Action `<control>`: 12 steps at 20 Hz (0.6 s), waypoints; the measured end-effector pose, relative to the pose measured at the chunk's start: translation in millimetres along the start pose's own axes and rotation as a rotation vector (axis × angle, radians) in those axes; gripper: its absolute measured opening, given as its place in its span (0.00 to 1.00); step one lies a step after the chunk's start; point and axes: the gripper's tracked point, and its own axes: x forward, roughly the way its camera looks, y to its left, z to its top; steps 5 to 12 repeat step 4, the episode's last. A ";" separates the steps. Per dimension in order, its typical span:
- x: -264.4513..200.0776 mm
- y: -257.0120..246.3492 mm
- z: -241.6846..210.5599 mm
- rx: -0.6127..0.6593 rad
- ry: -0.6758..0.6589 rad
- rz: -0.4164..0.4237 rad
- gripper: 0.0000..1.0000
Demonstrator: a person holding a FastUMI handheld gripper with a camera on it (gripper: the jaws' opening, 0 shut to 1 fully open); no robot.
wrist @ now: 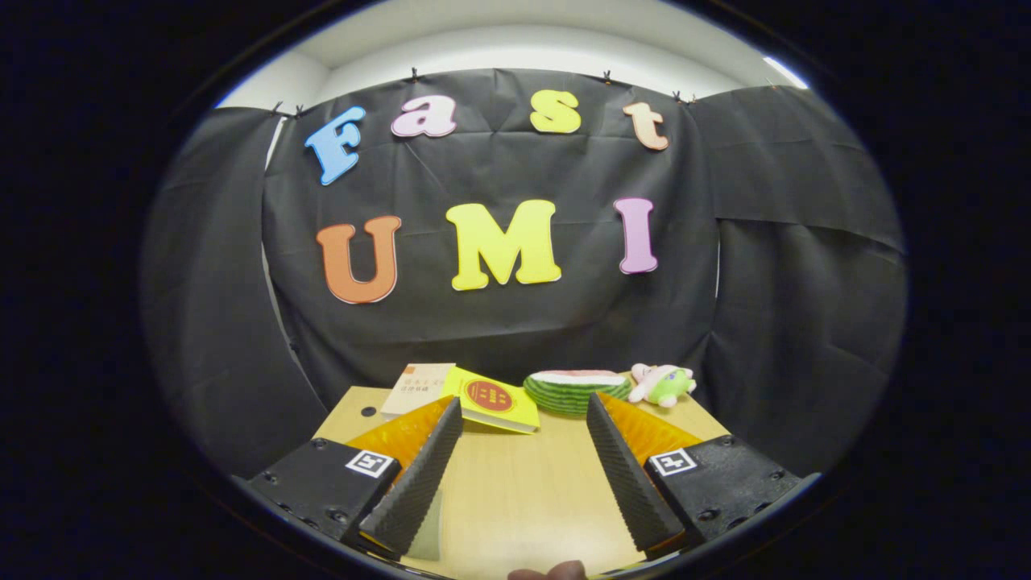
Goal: Open the storage box then place both shoes into the box .Put the left shoe in first, then the right shoe, with the right side of both shoes facing outward in a uniform manner.
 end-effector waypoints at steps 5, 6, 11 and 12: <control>0.1 -1.3 2.6 -0.003 -0.009 0.002 1.00; 0.1 -1.3 2.6 -0.003 -0.009 0.002 1.00; 0.1 -1.3 2.6 -0.003 -0.009 0.002 1.00; 0.1 -1.3 2.6 -0.003 -0.009 0.002 1.00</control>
